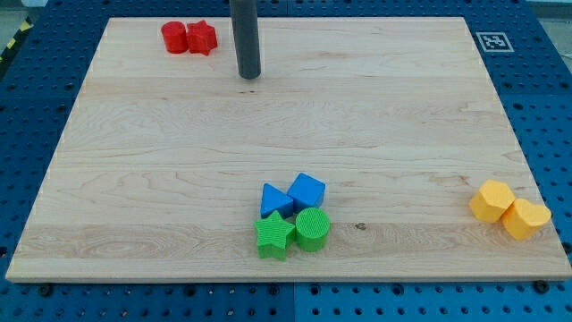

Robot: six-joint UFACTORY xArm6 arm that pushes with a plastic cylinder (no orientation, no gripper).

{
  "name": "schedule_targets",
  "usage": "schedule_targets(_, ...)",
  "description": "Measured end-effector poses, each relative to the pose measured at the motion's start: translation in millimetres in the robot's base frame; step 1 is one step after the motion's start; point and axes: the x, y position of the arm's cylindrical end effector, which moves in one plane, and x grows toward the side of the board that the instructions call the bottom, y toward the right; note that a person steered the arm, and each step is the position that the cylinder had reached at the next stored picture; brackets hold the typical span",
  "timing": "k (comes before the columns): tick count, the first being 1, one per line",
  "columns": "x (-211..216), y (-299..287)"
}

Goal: Move the hexagon towards the center of the board

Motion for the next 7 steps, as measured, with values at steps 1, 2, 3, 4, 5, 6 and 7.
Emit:
schedule_targets(1,0.0,0.0)
schedule_targets(2,30.1,1.0)
schedule_targets(3,69.0,15.9)
schedule_targets(4,74.1,89.1)
schedule_targets(5,74.2,193.6)
schedule_targets(6,88.7,281.0)
schedule_targets(7,109.5,312.5)
